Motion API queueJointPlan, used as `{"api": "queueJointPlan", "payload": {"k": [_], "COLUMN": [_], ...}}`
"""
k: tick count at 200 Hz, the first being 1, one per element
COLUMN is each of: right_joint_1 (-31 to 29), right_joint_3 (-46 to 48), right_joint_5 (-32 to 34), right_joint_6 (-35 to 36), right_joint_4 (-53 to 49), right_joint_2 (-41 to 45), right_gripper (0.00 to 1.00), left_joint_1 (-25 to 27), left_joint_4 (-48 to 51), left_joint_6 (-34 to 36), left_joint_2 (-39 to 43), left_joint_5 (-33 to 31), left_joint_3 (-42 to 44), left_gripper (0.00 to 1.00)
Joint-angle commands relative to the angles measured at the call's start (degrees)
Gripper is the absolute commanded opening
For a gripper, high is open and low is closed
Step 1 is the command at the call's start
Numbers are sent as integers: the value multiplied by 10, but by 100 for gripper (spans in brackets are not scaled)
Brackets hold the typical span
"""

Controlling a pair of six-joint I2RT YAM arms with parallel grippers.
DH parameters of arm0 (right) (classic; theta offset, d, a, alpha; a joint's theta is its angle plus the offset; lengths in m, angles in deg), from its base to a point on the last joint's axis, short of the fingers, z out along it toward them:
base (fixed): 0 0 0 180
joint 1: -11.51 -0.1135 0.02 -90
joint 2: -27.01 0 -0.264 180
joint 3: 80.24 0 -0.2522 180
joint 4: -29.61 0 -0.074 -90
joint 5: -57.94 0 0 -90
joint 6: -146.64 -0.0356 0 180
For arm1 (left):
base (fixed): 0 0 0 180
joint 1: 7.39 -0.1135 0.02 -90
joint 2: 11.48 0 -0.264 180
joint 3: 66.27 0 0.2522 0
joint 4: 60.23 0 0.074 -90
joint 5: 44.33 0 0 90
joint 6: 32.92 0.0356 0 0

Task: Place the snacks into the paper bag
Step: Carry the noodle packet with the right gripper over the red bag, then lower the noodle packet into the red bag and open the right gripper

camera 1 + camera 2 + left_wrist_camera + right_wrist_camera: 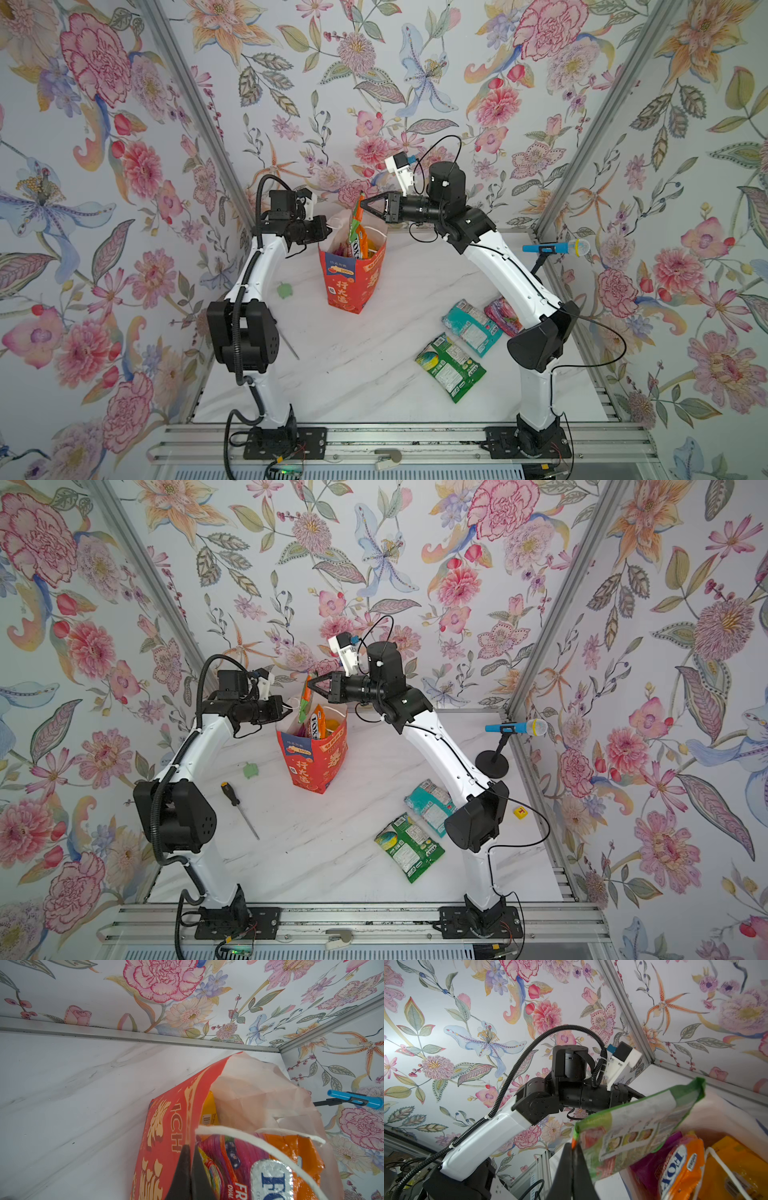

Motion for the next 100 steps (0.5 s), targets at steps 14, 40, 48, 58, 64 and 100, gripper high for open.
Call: {"api": "queueJointPlan", "payload": {"k": [14,40,48,58,64,100], "right_joint_1": [3,9,11,11,10,2], "right_joint_3": [21,33,33,30,26,-17], "right_joint_5": [-19,-33,-40,-48,-51,-50], "right_joint_6": [0,-3,-7,-14,-14,-11], "right_joint_4": [-5,-5,-5,-4,-4,-4], "right_joint_2": [-6,-21,-28,-35,-36,-42], "right_gripper": [0,0,0,0,0,0], "left_joint_1": [2,2,2,2,2,2], "left_joint_4": [-4,-4,-3,-2,-1,5], "left_joint_6": [1,1,1,2,2,5], "left_joint_2": [-5,-4,-4,-3,-3,-3], "left_joint_5": [13,12,13,12,11,10], "left_joint_3": [-19,-20,-20,-22,-22,-27], "left_gripper": [0,0,0,0,0,0]}}
